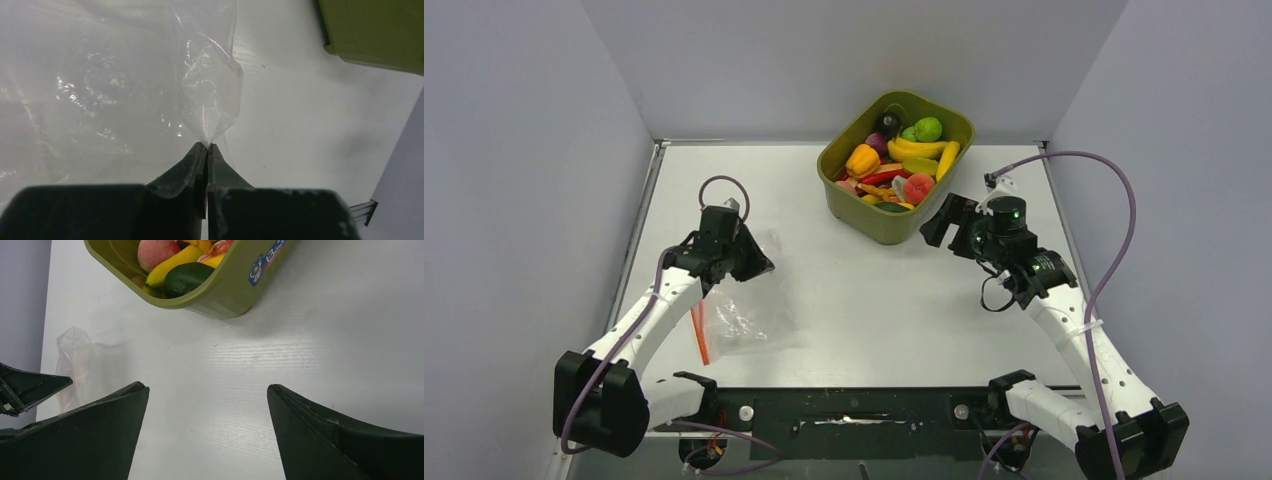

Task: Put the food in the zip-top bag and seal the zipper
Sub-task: Pick up the zipper food storage bag at the corner of the board.

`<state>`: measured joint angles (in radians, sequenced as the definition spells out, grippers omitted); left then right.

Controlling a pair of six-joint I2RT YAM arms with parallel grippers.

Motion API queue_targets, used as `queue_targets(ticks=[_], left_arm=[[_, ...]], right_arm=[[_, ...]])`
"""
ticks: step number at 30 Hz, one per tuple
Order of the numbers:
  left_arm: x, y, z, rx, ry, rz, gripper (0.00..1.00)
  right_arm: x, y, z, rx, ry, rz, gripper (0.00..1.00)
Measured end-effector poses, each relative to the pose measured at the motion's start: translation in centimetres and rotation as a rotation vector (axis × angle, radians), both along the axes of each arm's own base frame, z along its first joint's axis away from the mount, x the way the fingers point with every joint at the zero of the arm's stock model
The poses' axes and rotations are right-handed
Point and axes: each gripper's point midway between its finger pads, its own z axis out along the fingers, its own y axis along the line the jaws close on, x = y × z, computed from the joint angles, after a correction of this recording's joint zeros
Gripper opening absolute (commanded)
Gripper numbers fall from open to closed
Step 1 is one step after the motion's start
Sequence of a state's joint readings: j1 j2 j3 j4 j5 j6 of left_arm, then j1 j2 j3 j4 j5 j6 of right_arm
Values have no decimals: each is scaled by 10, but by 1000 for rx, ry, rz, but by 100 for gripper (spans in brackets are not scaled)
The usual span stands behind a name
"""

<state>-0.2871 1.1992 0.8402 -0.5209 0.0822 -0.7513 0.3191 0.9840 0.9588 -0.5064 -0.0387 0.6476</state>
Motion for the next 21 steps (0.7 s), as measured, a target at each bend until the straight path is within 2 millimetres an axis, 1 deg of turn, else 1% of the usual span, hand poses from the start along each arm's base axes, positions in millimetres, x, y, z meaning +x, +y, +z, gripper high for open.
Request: queue_targets(ticks=[3, 5, 9, 11, 13, 14, 16, 19, 21], left_arm=[[-1, -11, 8, -61, -10, -21, 0], [-2, -17, 13, -95, -10, -33, 0], [0, -29, 29, -174, -31, -45, 0], [1, -35, 41, -225, -54, -44, 0], [3, -41, 56, -281, -89, -42, 0], [4, -44, 62, -308, -104, -41, 0], [6, -48, 72, -349, -121, -38, 0], [8, -53, 79, -396, -126, -32, 0], [8, -55, 82, -420, -121, -25, 0]], right_arm=[[-1, 9, -10, 6, 34, 26, 86], [-4, 18, -12, 20, 41, 55, 81], [-9, 44, -3, 56, 7, 133, 71], [-13, 62, 0, 65, -8, 182, 69], [-18, 82, -1, 61, -5, 234, 63], [-21, 94, -2, 54, -2, 261, 59], [-27, 119, -3, 45, 0, 322, 55], [-37, 154, -3, 41, -8, 406, 44], [-44, 171, -2, 41, -18, 449, 40]])
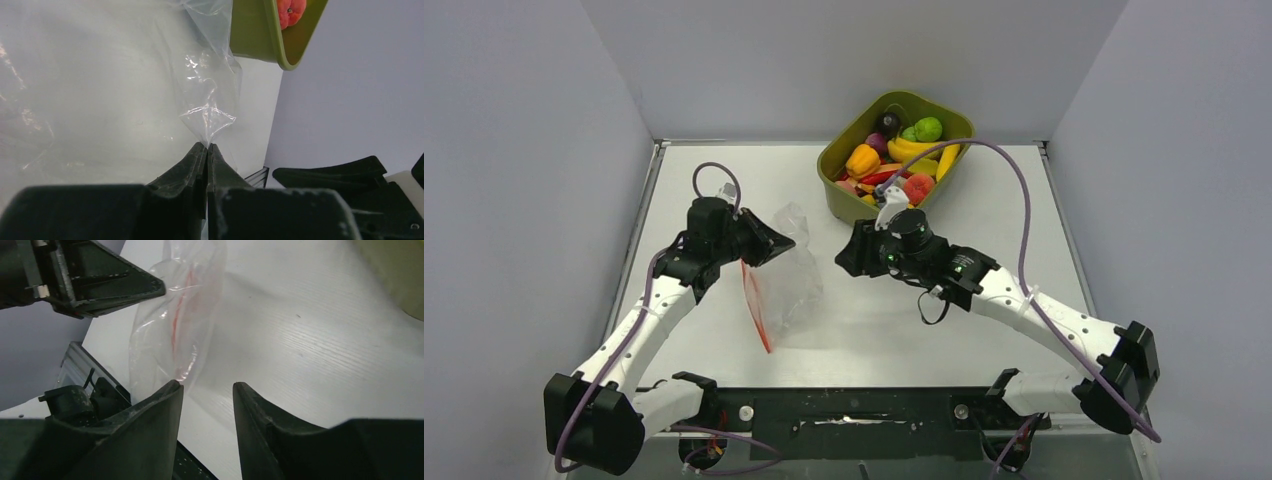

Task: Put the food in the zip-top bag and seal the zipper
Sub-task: Pick up the zipper food storage bag at the corner of the board, then adjust the zipper food storage bag at the center of the board.

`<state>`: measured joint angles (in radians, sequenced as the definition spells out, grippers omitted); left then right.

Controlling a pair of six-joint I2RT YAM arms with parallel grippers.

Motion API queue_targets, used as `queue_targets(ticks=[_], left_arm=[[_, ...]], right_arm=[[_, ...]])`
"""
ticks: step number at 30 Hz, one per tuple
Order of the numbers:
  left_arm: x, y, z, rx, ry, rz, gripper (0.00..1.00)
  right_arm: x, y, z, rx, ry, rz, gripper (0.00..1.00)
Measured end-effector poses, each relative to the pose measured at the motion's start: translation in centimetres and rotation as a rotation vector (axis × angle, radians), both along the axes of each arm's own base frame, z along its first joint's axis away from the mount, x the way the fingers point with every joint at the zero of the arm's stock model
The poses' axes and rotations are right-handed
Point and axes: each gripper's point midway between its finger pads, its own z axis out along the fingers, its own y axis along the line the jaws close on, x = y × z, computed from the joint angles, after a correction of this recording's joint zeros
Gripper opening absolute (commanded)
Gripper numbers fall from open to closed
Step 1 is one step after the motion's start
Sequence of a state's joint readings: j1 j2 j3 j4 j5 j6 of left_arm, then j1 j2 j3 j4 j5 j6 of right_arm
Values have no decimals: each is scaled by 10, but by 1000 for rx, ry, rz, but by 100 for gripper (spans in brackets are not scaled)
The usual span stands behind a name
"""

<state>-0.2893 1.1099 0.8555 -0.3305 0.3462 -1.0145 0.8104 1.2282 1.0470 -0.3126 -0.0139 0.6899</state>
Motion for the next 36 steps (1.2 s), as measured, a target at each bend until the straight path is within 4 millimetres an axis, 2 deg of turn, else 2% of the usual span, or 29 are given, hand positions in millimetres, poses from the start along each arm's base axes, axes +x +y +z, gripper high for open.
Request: queue_targets(ticks=[6, 10, 16, 20, 27, 29, 34, 36], left_arm=[[4, -5, 10, -62, 5, 25, 0], [6, -6, 14, -87, 4, 31, 0], [7, -7, 16, -100, 7, 39, 0], [8, -7, 17, -107, 3, 42, 0], [10, -8, 21, -121, -8, 47, 0], [11, -9, 22, -122, -12, 47, 0], [11, -9, 23, -123, -16, 47, 0], [11, -9, 23, -121, -20, 44, 0]], right_arm=[[-27, 48, 10, 17, -60, 146, 41], [-39, 64, 17, 14, -105, 208, 46], [-37, 67, 19, -17, -143, 212, 50], [-35, 65, 9, -60, -141, 214, 54], [-44, 66, -10, -133, -130, 262, 57], [-46, 67, -14, -148, -131, 277, 50], [-48, 67, -23, -187, -132, 292, 20], [-48, 65, -24, -201, -134, 283, 12]])
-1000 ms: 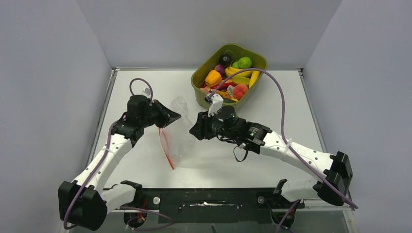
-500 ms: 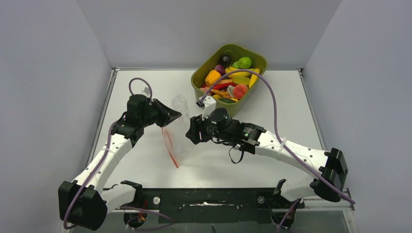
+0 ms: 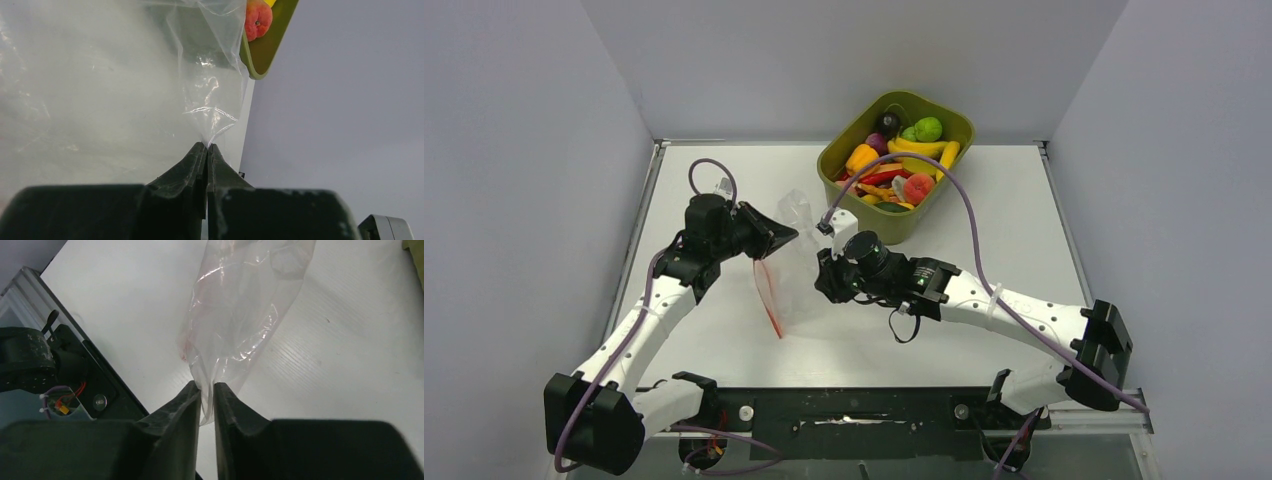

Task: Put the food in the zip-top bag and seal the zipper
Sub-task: Adjust the zipper food storage bag at the center of the board.

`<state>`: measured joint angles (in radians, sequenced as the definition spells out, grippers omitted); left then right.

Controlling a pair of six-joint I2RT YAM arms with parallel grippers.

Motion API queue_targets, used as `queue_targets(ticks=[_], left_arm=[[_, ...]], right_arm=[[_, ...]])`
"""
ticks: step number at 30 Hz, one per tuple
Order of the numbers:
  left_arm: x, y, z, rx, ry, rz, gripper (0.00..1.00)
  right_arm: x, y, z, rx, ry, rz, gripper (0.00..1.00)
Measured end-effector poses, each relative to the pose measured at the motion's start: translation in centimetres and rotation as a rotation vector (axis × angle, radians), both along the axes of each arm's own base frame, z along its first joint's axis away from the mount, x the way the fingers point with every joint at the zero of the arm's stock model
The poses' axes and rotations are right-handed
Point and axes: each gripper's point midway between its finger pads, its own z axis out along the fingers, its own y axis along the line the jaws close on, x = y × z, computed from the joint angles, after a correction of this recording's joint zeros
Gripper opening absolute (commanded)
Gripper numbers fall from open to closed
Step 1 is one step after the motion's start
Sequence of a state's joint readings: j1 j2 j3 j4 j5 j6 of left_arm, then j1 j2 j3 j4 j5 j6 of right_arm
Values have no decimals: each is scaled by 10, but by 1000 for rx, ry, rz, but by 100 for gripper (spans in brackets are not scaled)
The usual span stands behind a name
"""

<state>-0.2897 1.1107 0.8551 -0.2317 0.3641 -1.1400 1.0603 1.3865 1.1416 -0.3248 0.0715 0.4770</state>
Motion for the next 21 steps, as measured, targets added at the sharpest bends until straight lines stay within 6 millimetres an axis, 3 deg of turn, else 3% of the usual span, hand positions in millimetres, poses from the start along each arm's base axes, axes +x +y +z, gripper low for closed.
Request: queue_targets(ticks=[5, 9, 15, 21], left_arm=[[-3, 2, 0, 27, -47, -15, 29], [-9, 6, 5, 60, -157, -35, 44], [-22, 13, 20, 157, -408, -98, 49], [-49, 20, 38, 339, -769, -231, 53]], right_arm=[[4, -6, 0, -21, -13, -26, 0], [8, -15, 8, -4, -10, -47, 0], [31, -42, 30, 92, 50, -123, 0], [44, -62, 45, 151, 122, -153, 0]])
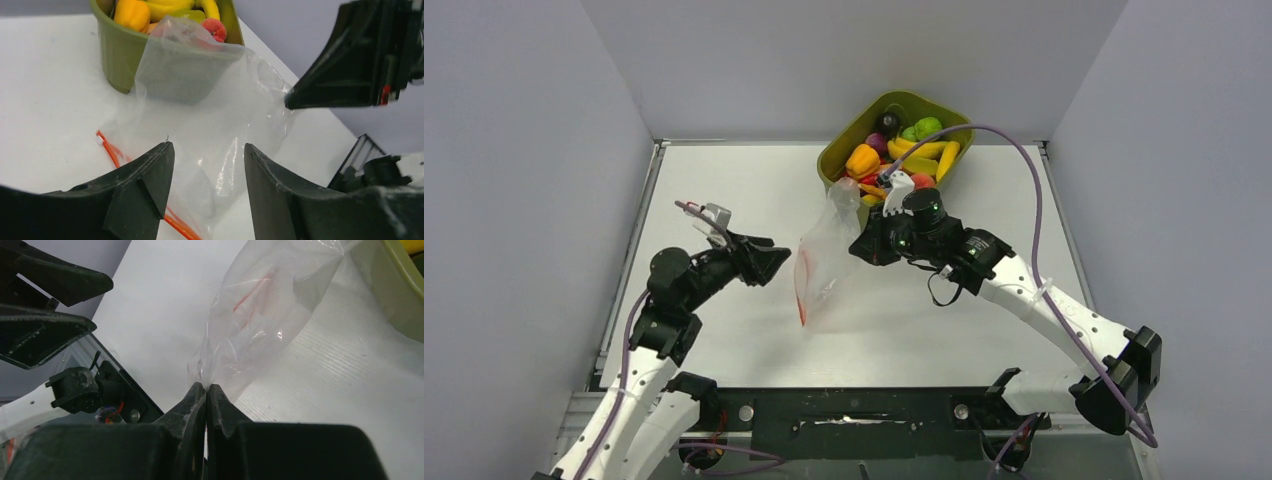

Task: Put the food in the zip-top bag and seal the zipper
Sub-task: Adjust the zipper food storage bag at the center of the board.

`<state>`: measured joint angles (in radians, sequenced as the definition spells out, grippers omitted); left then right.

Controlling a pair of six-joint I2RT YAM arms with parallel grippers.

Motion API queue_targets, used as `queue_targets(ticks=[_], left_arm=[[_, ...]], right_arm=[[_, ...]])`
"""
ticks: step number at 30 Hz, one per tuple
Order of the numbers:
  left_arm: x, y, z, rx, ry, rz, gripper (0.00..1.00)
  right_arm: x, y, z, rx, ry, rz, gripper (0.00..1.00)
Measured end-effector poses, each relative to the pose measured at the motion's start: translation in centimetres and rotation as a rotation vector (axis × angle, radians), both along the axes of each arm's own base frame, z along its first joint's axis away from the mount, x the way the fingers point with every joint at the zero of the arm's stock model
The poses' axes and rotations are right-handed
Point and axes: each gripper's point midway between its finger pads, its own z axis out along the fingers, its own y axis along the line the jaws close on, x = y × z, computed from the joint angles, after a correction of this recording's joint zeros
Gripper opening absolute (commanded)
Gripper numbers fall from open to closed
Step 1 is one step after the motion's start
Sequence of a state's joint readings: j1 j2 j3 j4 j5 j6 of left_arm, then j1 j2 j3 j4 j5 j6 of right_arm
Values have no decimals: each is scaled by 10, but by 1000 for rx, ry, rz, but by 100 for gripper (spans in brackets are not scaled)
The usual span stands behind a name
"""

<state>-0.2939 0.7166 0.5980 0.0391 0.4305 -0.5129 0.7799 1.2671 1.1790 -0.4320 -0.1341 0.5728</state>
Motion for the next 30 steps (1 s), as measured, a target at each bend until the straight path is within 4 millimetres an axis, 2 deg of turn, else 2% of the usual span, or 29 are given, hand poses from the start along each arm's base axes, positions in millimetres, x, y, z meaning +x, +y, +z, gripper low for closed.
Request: queue_targets(ticks=[5, 8, 13, 18, 21, 30], left_arm=[[-27, 4, 7, 219, -321, -112, 54], [-39, 6, 10, 336, -489, -165, 56], [-55, 9, -7, 493, -664, -238, 57], [-57, 14, -25, 609, -707, -274, 57], [-57, 16, -34, 655, -710, -294, 58], [-67, 10, -40, 650, -751, -355, 59]], right_arm=[[-2, -4, 19, 78, 48, 24, 0], [2, -8, 40, 140, 65, 31, 0], [9, -21, 73, 252, 83, 36, 0], [7, -31, 102, 368, 94, 71, 0], [3, -31, 112, 406, 100, 98, 0], [-7, -26, 135, 504, 130, 164, 0]])
